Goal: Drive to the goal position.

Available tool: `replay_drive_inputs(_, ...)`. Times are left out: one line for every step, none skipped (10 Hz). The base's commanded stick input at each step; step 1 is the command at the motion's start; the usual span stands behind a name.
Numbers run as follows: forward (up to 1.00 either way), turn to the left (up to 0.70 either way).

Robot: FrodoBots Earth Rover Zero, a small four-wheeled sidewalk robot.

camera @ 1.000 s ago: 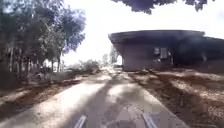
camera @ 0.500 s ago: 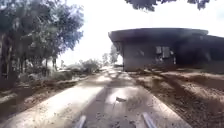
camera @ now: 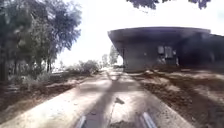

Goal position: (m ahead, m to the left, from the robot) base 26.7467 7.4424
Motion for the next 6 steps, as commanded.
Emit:
replay_drive_inputs(1.0,0.0)
replay_drive_inputs(1.0,0.0)
replay_drive_inputs(1.0,0.0)
replay_drive_inputs(1.0,0.0)
replay_drive_inputs(1.0,0.0)
replay_drive_inputs(1.0,0.0)
